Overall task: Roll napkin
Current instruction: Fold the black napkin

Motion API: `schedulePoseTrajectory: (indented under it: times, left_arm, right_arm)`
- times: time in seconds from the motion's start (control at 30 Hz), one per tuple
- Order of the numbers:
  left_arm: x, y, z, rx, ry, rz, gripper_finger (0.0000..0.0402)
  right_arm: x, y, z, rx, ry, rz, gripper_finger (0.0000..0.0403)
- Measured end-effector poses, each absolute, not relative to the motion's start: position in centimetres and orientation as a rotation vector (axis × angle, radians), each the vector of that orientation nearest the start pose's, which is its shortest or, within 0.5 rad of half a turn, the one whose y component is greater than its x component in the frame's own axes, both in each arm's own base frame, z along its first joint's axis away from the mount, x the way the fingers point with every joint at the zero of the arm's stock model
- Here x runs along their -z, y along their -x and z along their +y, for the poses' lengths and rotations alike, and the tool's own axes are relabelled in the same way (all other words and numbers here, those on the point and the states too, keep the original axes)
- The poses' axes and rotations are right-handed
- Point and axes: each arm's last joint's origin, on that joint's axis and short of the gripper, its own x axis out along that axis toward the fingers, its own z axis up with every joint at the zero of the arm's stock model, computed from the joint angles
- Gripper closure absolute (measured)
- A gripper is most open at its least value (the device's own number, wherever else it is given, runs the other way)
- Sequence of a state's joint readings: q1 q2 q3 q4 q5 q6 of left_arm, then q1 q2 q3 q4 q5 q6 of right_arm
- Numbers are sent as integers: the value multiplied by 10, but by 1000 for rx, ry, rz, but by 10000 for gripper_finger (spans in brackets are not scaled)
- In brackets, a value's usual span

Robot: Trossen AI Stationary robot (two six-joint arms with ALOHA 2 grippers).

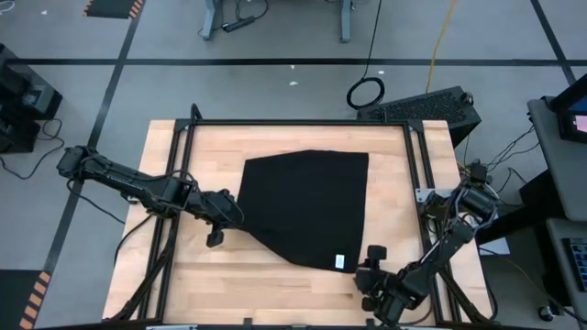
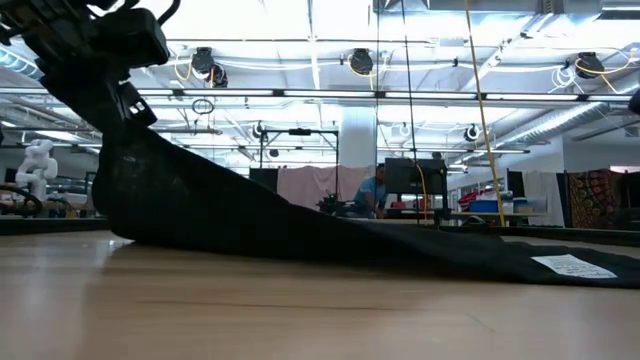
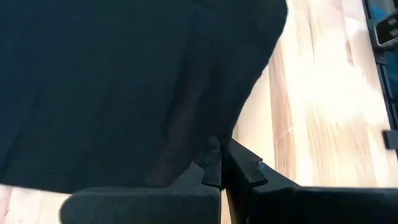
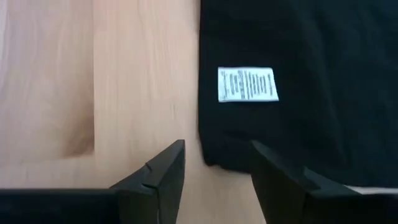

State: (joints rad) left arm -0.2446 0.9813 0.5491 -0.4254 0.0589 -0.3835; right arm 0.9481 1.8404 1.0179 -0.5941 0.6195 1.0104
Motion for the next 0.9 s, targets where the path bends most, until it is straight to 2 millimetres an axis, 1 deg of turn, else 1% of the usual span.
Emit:
schedulePoseTrajectory:
  times: [0.13,0.23,0.3,0.37,0.5,0.63,0.73,0.83,0.9]
  left_arm:
    - [-202,-178,-47,101,266,894,400]
    - [-202,-178,-49,97,255,891,400]
    - [-202,-177,-50,98,250,892,400]
    - [-202,-177,-51,102,246,892,400]
    - [-202,-175,-55,113,256,898,400]
    - [-202,-174,-59,113,234,894,400]
    - [-201,-173,-62,107,217,890,400]
    - [-201,-172,-64,103,203,888,400]
    - [-201,-172,-65,103,198,887,400]
  right_arm:
    - [-121,-202,239,234,3,1000,285]
    - [-115,-205,234,224,-86,1014,335]
    - [-113,-206,234,222,-113,1007,374]
    - [-114,-206,235,209,-130,1008,394]
    - [-120,-207,235,196,-207,1011,393]
    - [-131,-207,238,165,-378,1038,400]
    - [-136,-210,242,149,-510,1045,394]
    - [-137,-211,244,149,-537,1015,377]
    - [-138,-211,246,117,-479,999,357]
